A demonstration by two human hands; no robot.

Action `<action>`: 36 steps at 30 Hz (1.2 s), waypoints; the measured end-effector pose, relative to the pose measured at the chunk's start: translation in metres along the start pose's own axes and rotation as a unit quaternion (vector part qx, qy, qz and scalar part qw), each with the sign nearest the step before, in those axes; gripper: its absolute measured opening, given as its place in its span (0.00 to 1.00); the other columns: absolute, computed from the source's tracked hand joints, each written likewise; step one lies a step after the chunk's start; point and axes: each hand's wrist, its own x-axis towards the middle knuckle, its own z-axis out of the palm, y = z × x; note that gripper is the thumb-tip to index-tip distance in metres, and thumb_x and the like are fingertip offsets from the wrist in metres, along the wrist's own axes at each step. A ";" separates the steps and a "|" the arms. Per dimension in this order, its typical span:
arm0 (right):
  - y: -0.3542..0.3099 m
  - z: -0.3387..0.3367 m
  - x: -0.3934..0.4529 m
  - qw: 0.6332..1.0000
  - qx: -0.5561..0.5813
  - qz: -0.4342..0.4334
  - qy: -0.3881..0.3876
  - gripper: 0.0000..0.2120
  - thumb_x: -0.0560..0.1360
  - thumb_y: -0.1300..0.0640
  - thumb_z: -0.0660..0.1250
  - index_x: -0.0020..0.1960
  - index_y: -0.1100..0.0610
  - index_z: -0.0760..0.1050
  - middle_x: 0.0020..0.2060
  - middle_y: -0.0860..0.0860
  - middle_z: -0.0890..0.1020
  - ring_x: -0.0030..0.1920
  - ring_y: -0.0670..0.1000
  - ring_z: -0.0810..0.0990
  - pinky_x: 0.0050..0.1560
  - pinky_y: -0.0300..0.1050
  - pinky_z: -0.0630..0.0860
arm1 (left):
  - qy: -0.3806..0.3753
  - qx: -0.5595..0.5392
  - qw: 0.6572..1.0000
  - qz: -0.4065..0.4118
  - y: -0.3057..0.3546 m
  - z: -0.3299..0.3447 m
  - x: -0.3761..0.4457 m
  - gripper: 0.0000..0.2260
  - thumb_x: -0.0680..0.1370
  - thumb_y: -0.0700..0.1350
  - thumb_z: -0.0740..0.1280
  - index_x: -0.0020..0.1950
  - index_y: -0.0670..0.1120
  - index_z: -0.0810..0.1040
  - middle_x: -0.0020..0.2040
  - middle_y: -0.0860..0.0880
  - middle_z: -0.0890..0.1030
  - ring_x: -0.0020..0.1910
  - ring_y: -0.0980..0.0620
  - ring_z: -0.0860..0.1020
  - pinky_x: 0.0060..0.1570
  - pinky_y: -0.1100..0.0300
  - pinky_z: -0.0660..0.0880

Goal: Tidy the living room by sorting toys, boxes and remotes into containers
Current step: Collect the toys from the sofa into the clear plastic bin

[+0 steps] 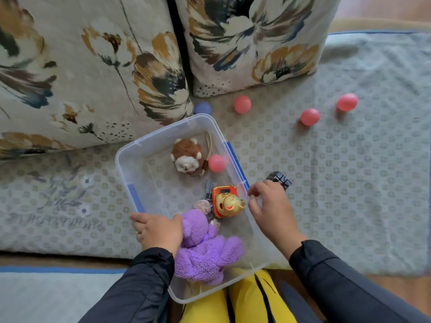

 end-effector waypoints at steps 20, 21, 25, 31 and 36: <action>0.078 0.011 0.058 0.968 -0.187 0.093 -0.141 0.22 0.78 0.66 0.58 0.70 0.53 0.68 0.72 0.57 0.64 0.68 0.62 0.62 0.64 0.53 0.70 | 0.124 -0.001 0.986 0.112 -0.042 0.006 0.019 0.24 0.77 0.30 0.63 0.73 0.40 0.64 0.67 0.34 0.73 0.57 0.31 0.77 0.50 0.41 0.74; 0.078 0.009 0.059 0.973 -0.173 0.095 -0.121 0.20 0.77 0.64 0.61 0.68 0.53 0.70 0.70 0.57 0.67 0.66 0.61 0.64 0.62 0.52 0.71 | 0.125 -0.001 0.985 0.116 -0.042 0.006 0.018 0.24 0.77 0.30 0.63 0.73 0.40 0.64 0.68 0.35 0.73 0.57 0.32 0.77 0.50 0.41 0.74; 0.046 -0.012 0.056 0.992 -0.066 0.109 0.025 0.19 0.72 0.55 0.68 0.62 0.53 0.73 0.62 0.54 0.71 0.62 0.57 0.66 0.59 0.49 0.69 | 0.132 0.003 0.983 0.127 -0.041 0.005 0.011 0.25 0.78 0.30 0.62 0.73 0.41 0.64 0.68 0.36 0.73 0.57 0.32 0.78 0.50 0.42 0.75; -0.039 -0.037 0.022 0.992 0.016 -0.067 0.106 0.19 0.70 0.50 0.65 0.59 0.55 0.75 0.56 0.53 0.73 0.58 0.54 0.70 0.58 0.39 0.65 | 0.117 0.009 0.982 0.149 -0.030 0.002 -0.001 0.25 0.78 0.31 0.62 0.75 0.42 0.64 0.70 0.38 0.73 0.58 0.34 0.78 0.51 0.43 0.76; -0.056 0.000 0.023 0.992 -0.065 -0.106 -0.031 0.21 0.72 0.43 0.63 0.62 0.51 0.74 0.56 0.49 0.73 0.57 0.53 0.71 0.57 0.49 0.72 | 0.086 0.026 0.982 0.164 -0.022 0.005 -0.015 0.26 0.79 0.32 0.62 0.76 0.42 0.63 0.72 0.39 0.71 0.58 0.34 0.78 0.51 0.45 0.76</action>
